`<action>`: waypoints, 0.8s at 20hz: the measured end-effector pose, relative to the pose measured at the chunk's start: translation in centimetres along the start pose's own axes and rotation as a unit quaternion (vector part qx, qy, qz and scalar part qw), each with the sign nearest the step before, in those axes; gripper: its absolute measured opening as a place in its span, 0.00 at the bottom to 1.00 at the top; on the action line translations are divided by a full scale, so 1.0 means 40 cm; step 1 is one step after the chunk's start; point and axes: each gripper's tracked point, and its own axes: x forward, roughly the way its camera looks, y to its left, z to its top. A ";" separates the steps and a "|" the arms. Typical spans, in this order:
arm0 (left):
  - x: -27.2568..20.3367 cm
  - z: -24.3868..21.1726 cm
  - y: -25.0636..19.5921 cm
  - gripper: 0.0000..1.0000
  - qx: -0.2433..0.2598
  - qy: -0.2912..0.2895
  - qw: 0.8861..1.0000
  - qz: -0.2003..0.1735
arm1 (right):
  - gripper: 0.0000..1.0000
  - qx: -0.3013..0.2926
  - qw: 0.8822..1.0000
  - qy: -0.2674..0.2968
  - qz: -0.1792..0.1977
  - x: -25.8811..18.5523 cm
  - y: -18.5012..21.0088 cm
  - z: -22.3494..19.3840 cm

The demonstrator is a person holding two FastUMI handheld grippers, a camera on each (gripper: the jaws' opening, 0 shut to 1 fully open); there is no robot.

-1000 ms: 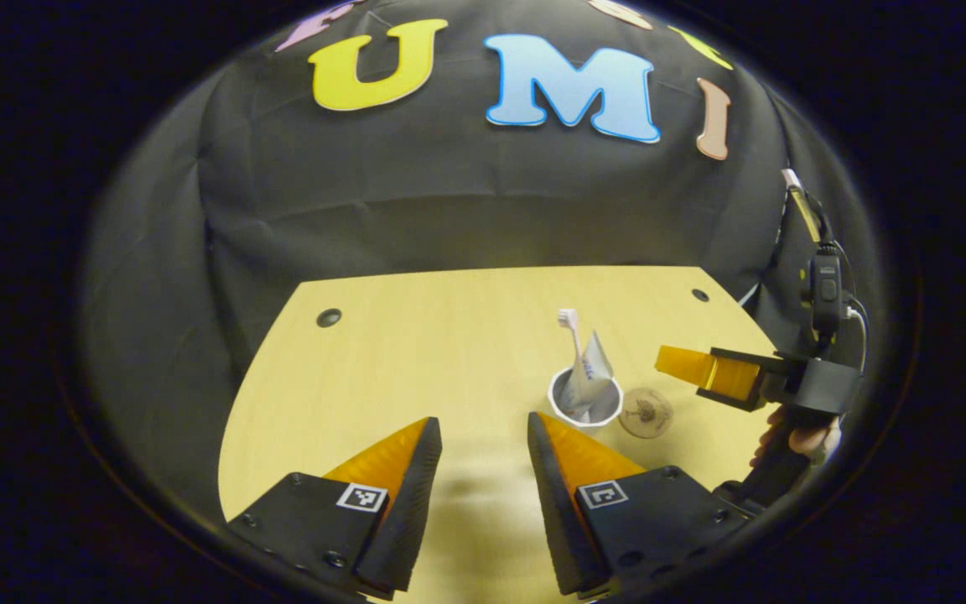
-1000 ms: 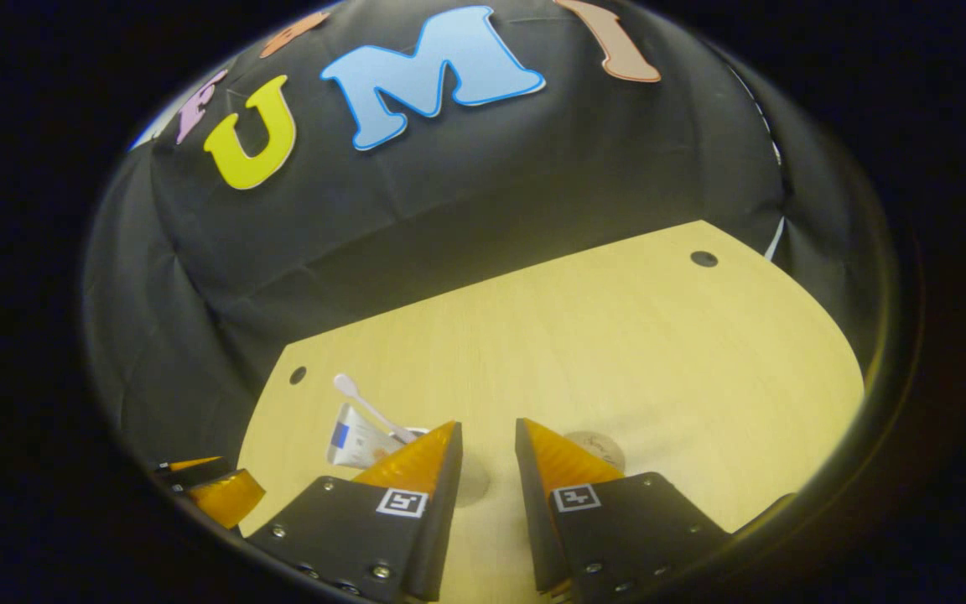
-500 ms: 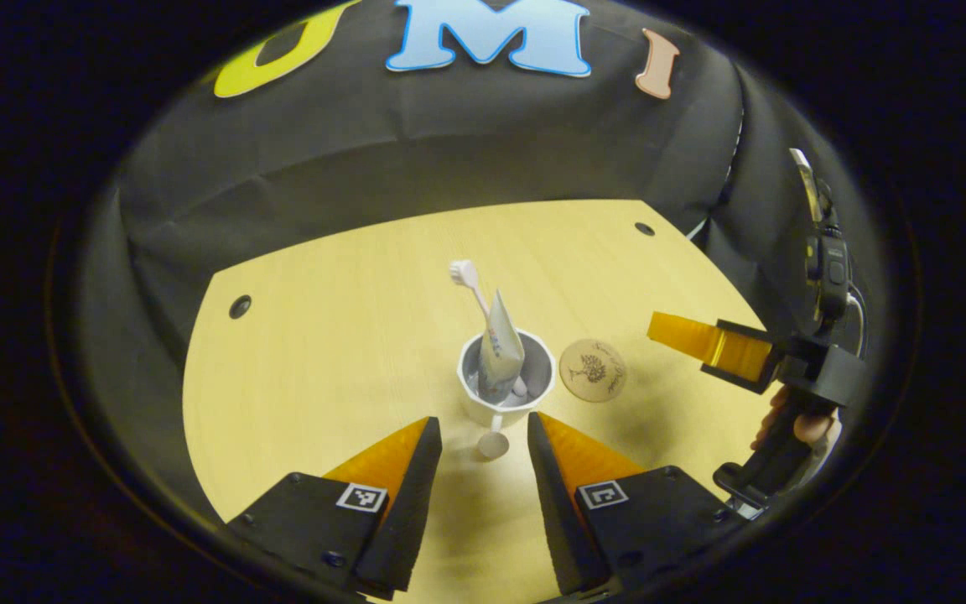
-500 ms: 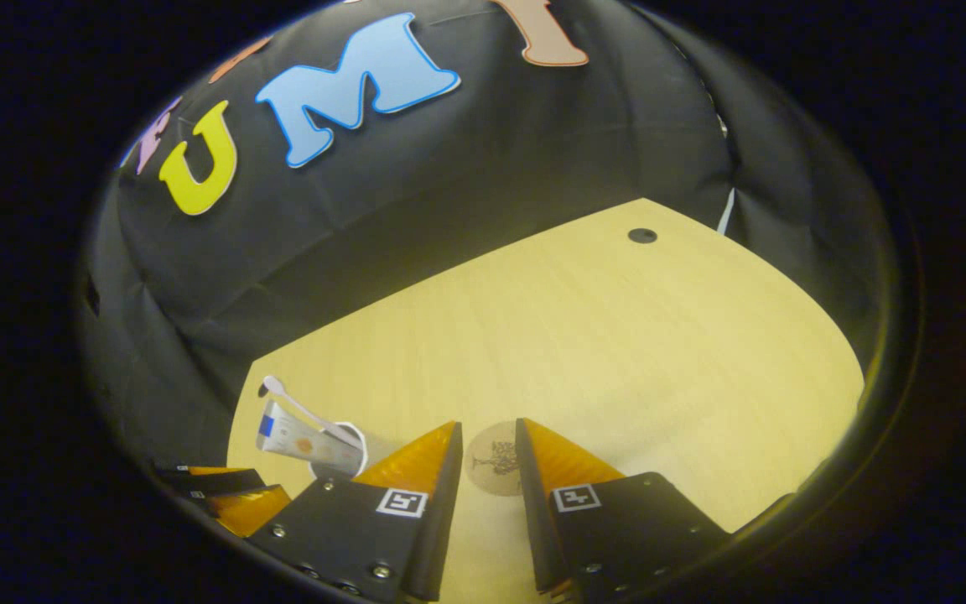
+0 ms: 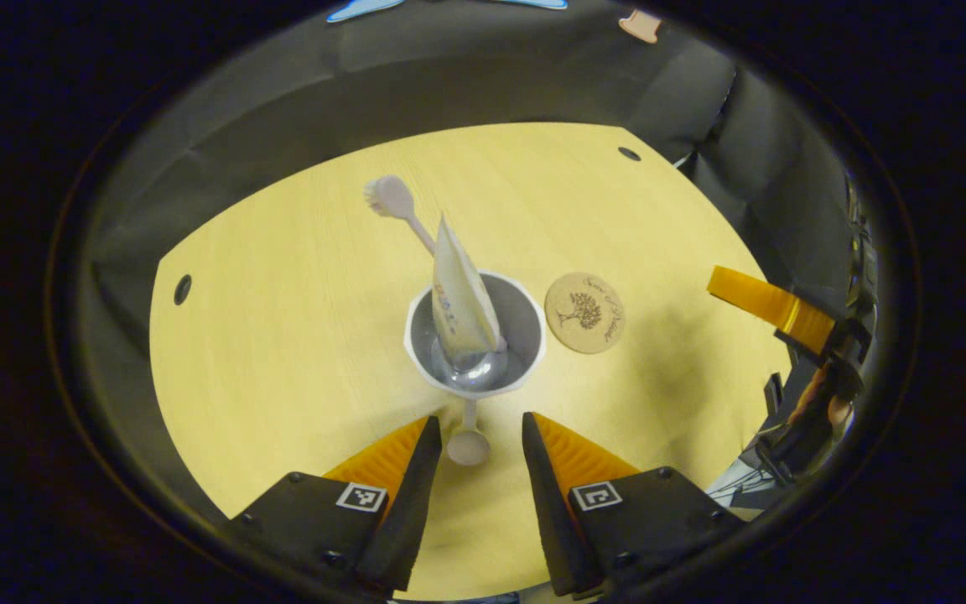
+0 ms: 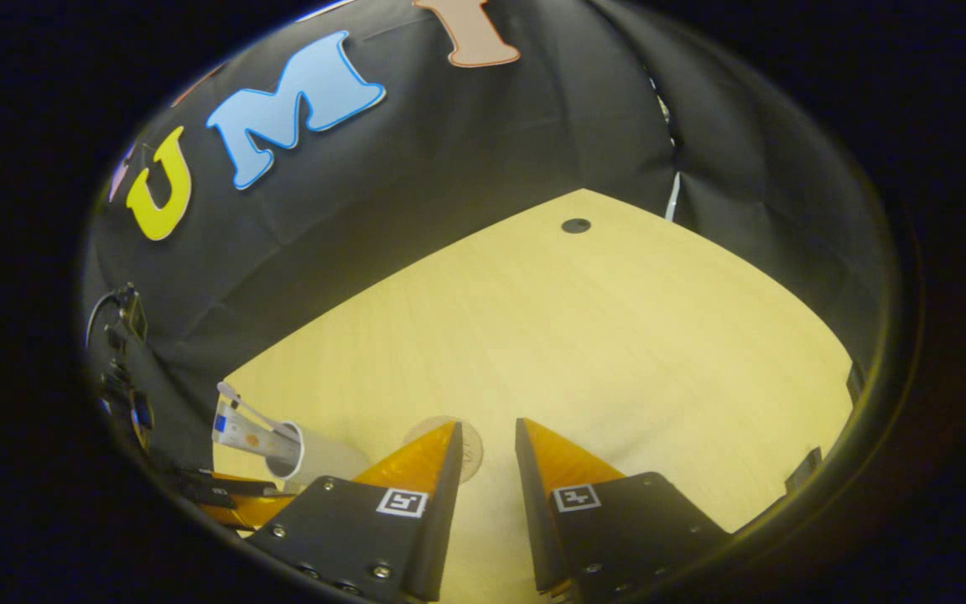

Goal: Put the toothbrush and toothpaste on the desktop into the cup, then pick up the cup and place it on the coaster on the desktop.

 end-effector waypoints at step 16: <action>0.158 0.004 0.016 0.52 0.020 0.080 0.996 0.020 | 0.40 0.045 0.997 0.004 -0.060 -0.083 -0.217 -0.028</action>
